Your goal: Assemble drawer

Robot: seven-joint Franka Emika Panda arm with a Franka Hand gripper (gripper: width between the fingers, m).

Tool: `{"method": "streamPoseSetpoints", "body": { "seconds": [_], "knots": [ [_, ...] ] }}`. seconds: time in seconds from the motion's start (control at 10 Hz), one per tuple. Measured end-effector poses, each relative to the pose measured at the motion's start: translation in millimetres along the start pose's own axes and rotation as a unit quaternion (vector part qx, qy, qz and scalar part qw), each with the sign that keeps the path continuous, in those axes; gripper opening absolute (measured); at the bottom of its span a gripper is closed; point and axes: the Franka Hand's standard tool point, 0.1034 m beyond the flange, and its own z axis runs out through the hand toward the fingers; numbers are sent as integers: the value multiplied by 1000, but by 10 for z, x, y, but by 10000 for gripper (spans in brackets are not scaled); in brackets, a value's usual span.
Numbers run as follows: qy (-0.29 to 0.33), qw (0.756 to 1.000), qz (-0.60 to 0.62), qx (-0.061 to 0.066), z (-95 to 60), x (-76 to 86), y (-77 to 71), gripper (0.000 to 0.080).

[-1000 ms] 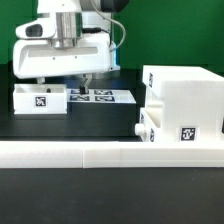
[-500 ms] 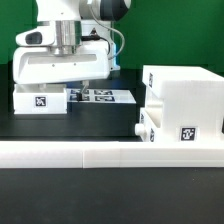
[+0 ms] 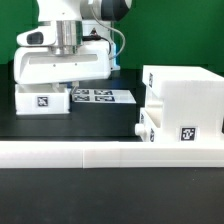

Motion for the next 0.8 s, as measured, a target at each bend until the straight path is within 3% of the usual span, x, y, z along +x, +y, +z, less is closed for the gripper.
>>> {"method": "streamPoseSetpoints", "body": {
  "seconds": [0.4, 0.6, 0.8],
  "knots": [
    [1, 1000, -7, 0, -7, 47, -60, 40],
    [11, 999, -38, -5, -95, 236, -231, 40],
    [6, 997, -74, 2, -297, 567, -469, 41]
  ]
}}
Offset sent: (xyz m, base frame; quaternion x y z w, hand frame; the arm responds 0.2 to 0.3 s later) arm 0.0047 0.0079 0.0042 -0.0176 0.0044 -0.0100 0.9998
